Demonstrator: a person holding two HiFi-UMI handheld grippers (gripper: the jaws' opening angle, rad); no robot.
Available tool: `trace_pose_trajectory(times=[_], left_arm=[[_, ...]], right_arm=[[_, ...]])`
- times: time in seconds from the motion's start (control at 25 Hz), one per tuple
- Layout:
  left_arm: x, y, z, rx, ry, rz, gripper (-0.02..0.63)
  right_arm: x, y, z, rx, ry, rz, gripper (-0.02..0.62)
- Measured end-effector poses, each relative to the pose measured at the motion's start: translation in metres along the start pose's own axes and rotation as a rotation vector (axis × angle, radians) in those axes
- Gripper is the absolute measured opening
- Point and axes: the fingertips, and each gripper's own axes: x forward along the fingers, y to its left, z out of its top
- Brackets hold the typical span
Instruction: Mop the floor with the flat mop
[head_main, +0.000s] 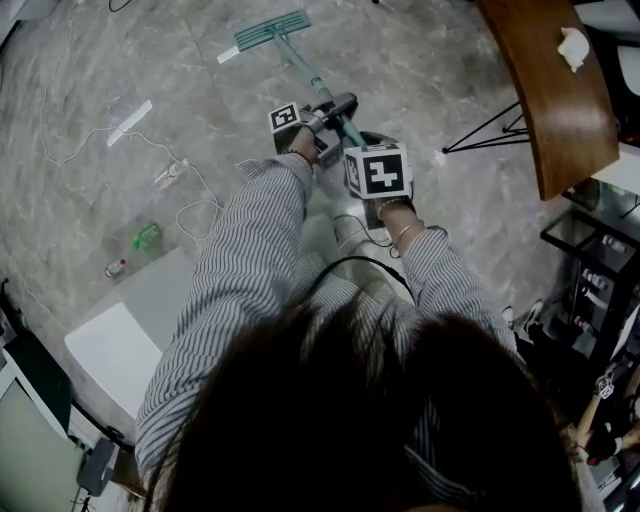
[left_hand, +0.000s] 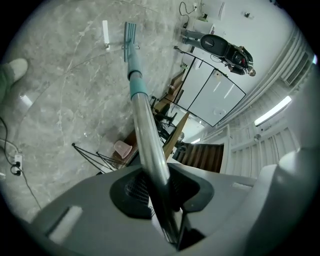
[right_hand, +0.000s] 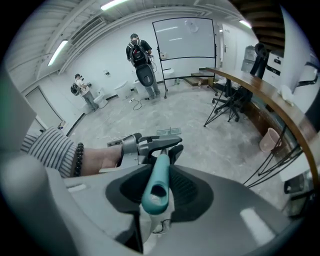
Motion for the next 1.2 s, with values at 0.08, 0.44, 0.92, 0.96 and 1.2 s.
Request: trace_pose_trajectory(times=[0.08,0.44,0.92,0.96,1.2], left_arm=[[-0.006,0.021,-0.040,0.000,0.032,0.014,0.084],[-0.035,0.119,-0.211,-0.005,0.062,-0.003,0.081],[-0.073,0.194,-0.373,-0.031,0.117,0.029,0.081],[-0.078,0.198,-0.381,-0.037,0.112,0.025,0.081],[-0.100,0.224,-0.415,-0.051,0.120,0.065,0.075]], right_arm=[[-0.023,-0.009,-0.035,-0.008,-0.011,-0.006,0.110],[-0.123,-0.050,-0.201,-0.066,0.005,0.016,0.110],[-0.229,-0.070,-0.340,-0.076,-0.027,0.057,0.110],[-0.234,-0.069,-0.349,-0.071,-0.027,0.060,0.110],[-0.250,-0.065,-0.392,-0.029,-0.024,0.086,0.114]])
